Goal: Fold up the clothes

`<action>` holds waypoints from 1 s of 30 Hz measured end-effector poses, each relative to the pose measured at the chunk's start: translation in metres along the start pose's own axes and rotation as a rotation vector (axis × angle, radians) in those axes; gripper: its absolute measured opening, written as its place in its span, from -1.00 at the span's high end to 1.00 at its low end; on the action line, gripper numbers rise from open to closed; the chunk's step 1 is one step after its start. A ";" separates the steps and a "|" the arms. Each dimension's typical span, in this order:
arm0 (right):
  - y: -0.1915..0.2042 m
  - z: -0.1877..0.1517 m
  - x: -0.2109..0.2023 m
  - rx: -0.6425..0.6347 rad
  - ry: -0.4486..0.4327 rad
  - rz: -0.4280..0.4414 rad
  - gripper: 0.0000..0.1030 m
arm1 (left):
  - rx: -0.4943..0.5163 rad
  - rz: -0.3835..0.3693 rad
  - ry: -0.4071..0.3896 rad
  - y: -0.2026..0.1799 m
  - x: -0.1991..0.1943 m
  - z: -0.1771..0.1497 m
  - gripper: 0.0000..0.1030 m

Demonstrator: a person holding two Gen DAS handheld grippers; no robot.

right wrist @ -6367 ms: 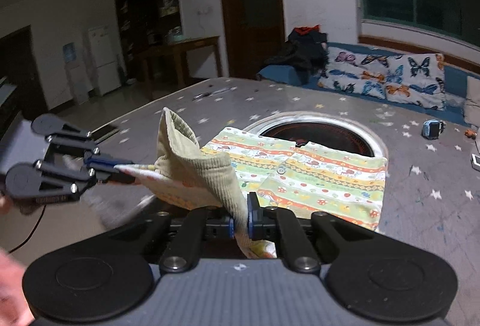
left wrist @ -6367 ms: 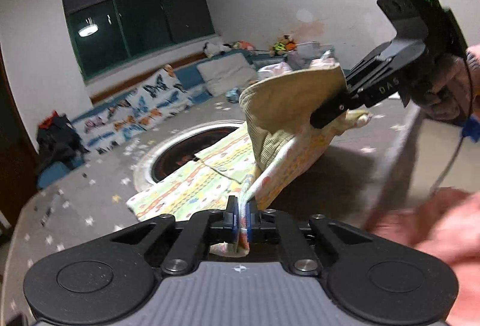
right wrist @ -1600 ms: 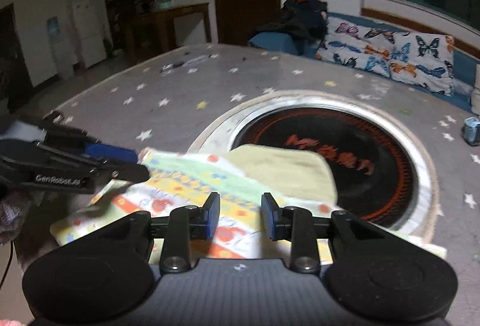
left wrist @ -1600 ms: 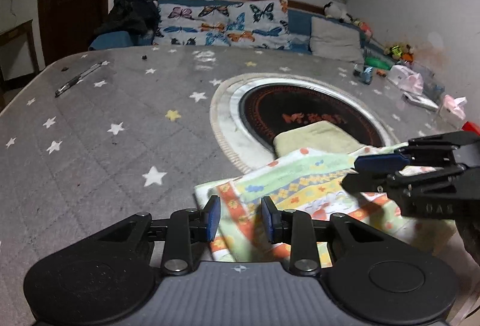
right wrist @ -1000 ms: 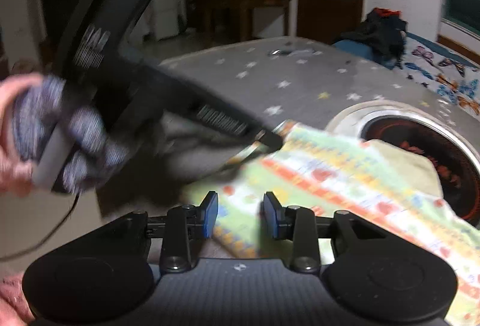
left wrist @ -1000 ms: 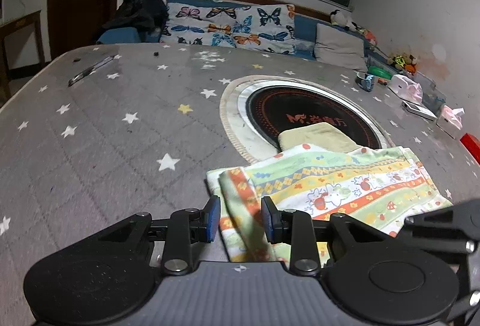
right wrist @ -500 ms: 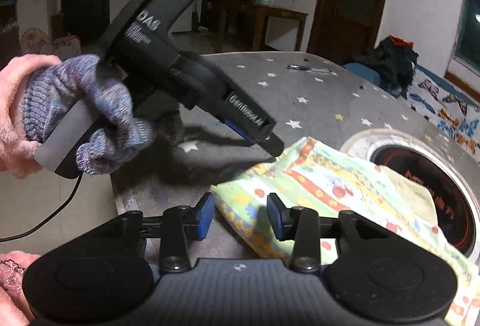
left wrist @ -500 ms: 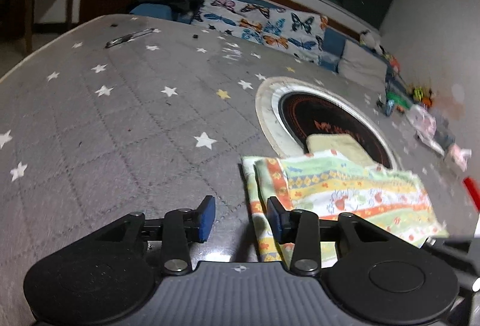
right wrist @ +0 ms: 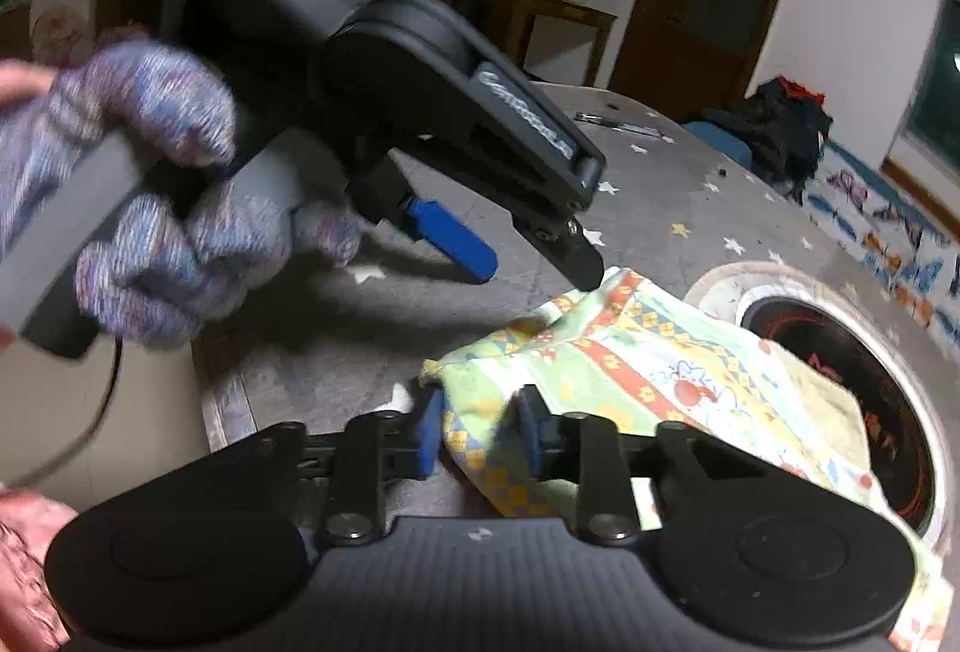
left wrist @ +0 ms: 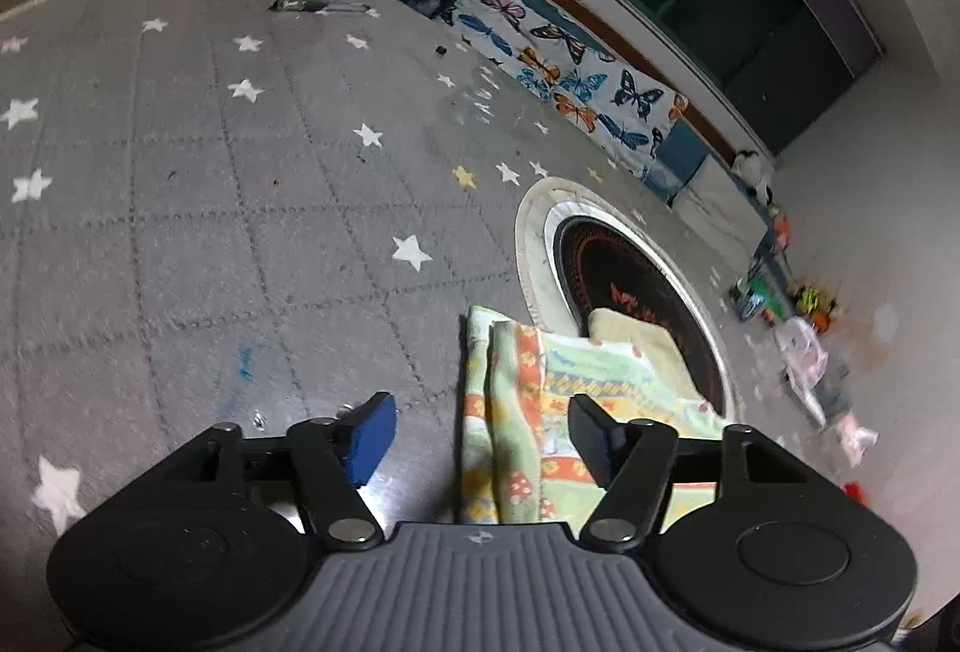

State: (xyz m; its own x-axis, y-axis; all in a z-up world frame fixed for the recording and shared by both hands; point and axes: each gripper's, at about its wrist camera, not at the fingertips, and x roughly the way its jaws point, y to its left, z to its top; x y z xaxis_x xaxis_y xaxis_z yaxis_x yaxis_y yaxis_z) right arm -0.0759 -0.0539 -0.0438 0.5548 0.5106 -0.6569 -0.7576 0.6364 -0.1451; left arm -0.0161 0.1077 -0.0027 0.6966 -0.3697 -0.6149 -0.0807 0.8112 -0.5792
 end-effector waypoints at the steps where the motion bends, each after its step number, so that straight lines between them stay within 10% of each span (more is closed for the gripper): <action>1: -0.004 0.001 -0.002 0.030 -0.008 0.012 0.69 | -0.027 -0.007 0.001 0.001 0.000 0.001 -0.35; 19: -0.053 0.004 -0.047 0.309 -0.151 0.065 0.79 | -0.295 -0.124 0.092 -0.006 0.019 -0.006 -0.39; 21: -0.050 0.003 -0.048 0.313 -0.153 0.068 0.79 | -0.295 -0.133 0.102 -0.008 0.024 -0.006 -0.29; 25: -0.049 0.000 -0.045 0.317 -0.148 0.076 0.79 | -0.280 -0.138 0.132 -0.012 0.037 -0.007 0.57; 30: -0.053 -0.007 -0.048 0.345 -0.147 0.077 0.65 | -0.254 -0.128 0.137 -0.012 0.042 -0.008 0.77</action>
State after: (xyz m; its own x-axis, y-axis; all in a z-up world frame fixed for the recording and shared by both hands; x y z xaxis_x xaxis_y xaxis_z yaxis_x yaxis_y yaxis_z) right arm -0.0648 -0.1162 -0.0103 0.5630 0.6260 -0.5396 -0.6526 0.7374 0.1745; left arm 0.0083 0.0788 -0.0258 0.6118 -0.5325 -0.5849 -0.1866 0.6214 -0.7610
